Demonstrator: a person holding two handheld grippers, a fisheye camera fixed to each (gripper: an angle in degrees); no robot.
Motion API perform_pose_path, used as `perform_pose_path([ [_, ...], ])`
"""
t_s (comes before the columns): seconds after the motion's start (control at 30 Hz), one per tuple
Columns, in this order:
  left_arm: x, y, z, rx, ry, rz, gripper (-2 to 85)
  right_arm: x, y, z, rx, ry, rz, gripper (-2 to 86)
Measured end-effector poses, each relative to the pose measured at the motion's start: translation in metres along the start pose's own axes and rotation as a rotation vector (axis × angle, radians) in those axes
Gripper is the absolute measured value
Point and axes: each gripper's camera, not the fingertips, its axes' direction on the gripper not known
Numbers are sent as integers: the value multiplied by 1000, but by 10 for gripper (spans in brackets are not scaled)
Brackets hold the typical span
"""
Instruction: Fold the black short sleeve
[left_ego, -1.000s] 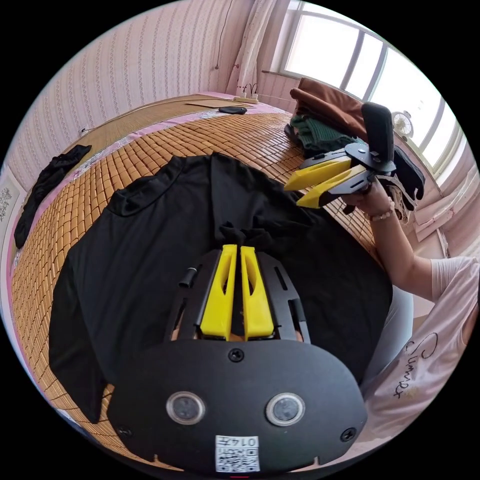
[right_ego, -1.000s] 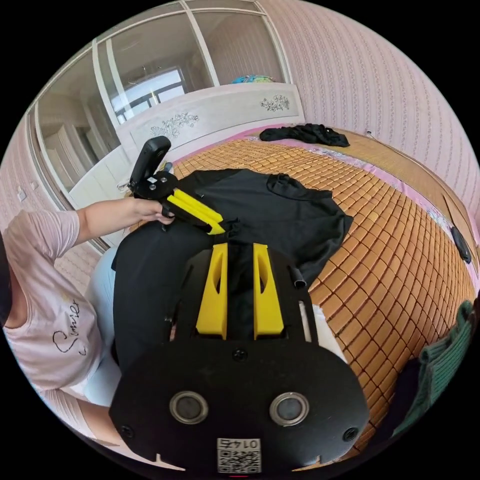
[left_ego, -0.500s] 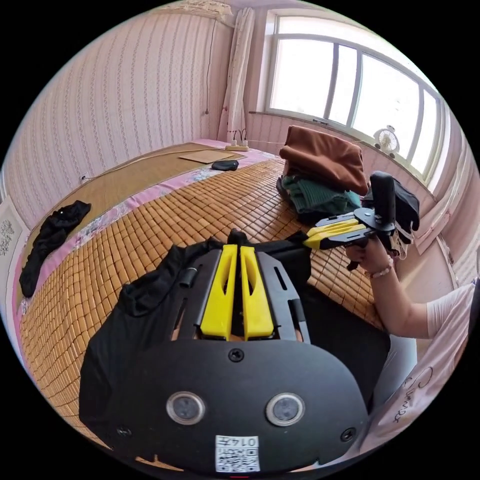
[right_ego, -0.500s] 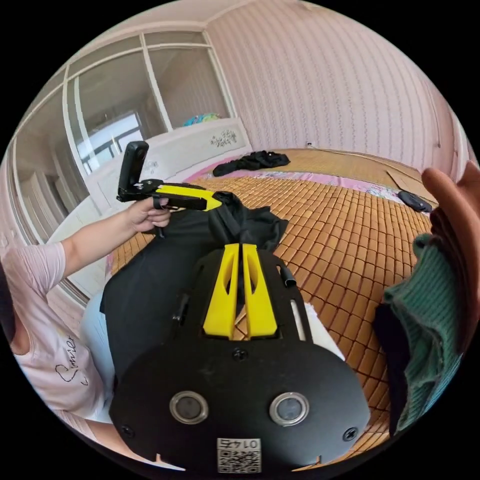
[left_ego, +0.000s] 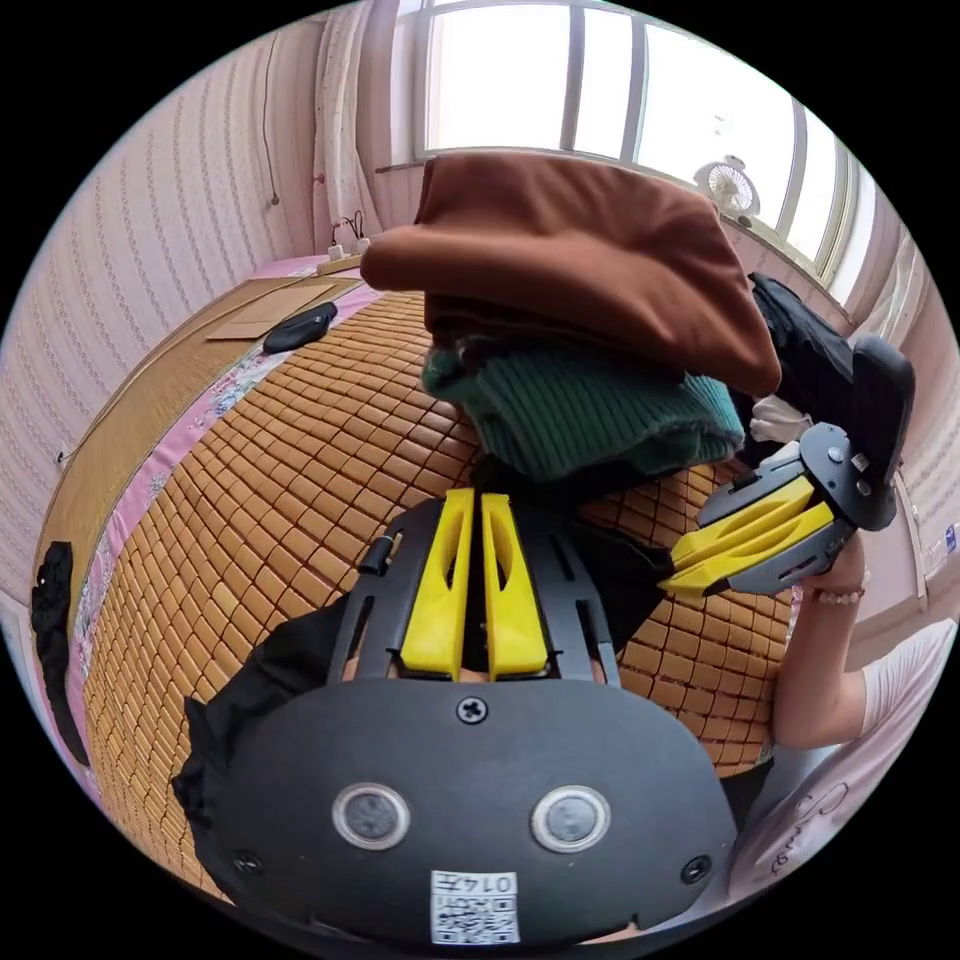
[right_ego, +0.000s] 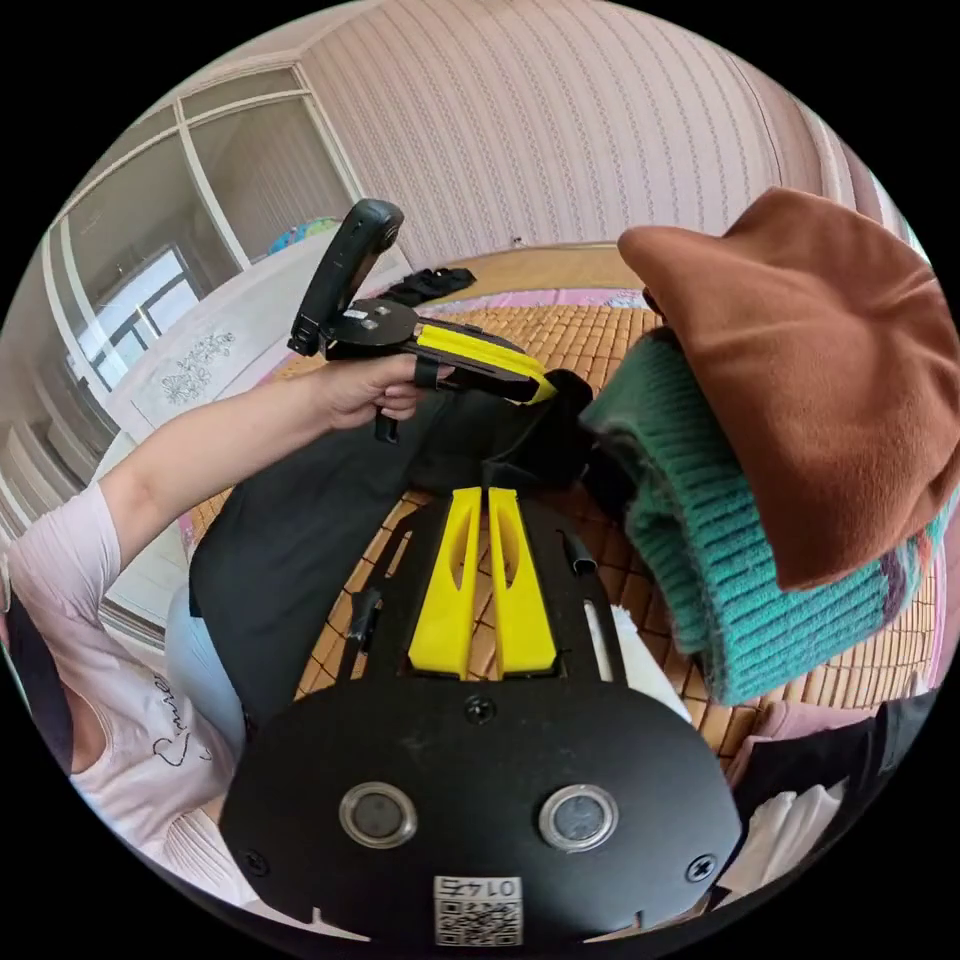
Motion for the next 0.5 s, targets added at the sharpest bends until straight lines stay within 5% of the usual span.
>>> perform_pose_path([
  [0.23, 37, -7, 60, -104, -34, 5, 83, 41, -12, 61, -299, 43, 80, 0],
  [0.5, 63, -5, 32, -27, -119, 34, 103, 73, -2, 38, -188, 48, 159, -2],
])
